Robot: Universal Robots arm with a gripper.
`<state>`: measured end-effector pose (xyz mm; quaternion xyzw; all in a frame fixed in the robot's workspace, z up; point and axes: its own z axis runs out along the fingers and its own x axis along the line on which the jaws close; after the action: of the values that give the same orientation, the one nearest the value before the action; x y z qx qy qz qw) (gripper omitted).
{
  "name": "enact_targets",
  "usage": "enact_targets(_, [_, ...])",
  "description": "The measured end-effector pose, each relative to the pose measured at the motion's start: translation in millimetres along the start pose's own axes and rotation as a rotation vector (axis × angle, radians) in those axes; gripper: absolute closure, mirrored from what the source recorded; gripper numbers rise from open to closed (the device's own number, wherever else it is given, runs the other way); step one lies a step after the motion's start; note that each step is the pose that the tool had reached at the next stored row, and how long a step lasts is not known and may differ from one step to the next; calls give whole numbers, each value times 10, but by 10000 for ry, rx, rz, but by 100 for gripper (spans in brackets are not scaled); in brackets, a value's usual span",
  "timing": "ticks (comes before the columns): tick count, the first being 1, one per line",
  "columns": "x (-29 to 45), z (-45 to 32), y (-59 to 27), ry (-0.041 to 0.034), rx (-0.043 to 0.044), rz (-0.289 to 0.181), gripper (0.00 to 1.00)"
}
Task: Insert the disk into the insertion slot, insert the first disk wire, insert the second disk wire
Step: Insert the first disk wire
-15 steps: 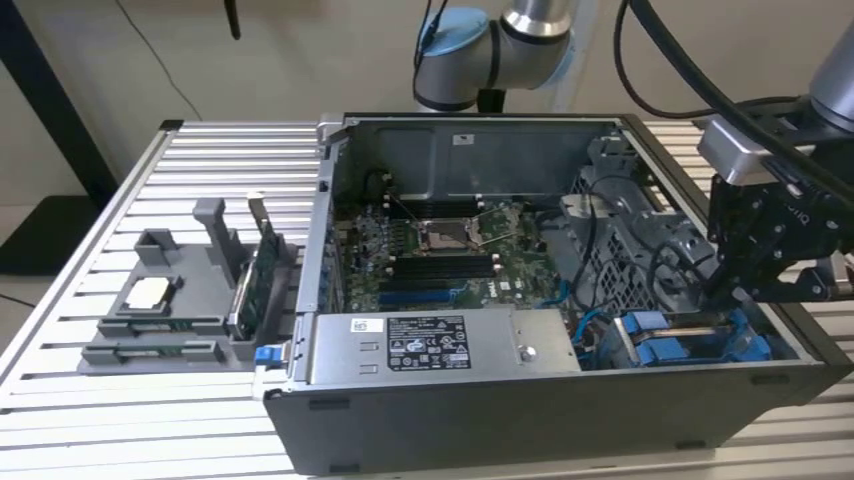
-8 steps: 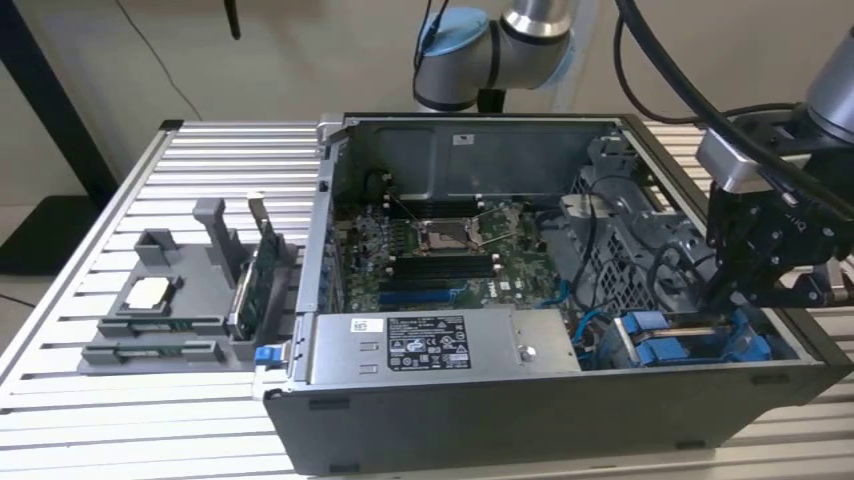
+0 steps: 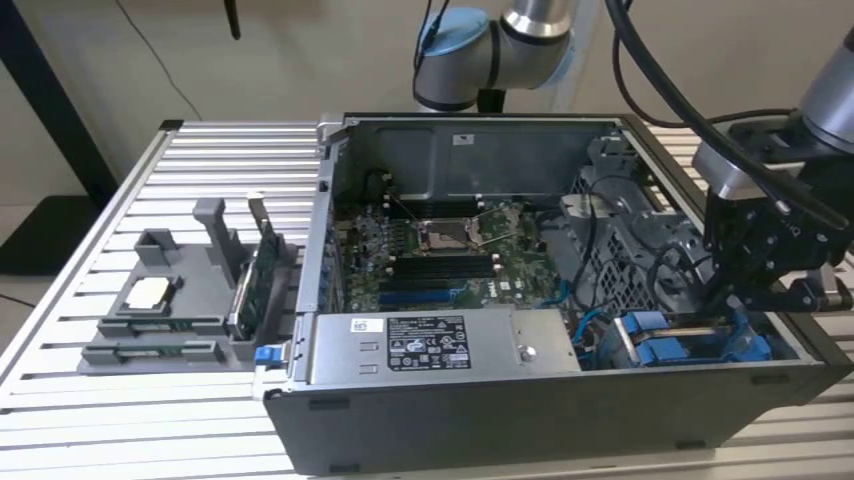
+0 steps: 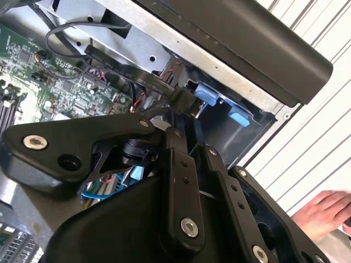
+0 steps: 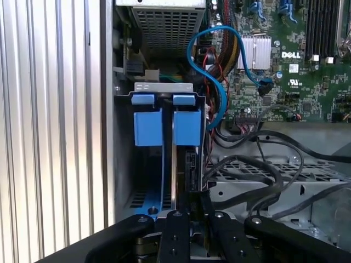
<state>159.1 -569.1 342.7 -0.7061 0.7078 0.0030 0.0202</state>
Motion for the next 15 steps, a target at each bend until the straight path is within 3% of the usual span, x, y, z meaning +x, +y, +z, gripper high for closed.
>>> enact_targets(8, [1,29,-11,-58,0,4,81])
enact_targets(11, [0,35,-14,-167,0,17,81])
enact_targets(15, [0,28,-14,-187,-2,35,81])
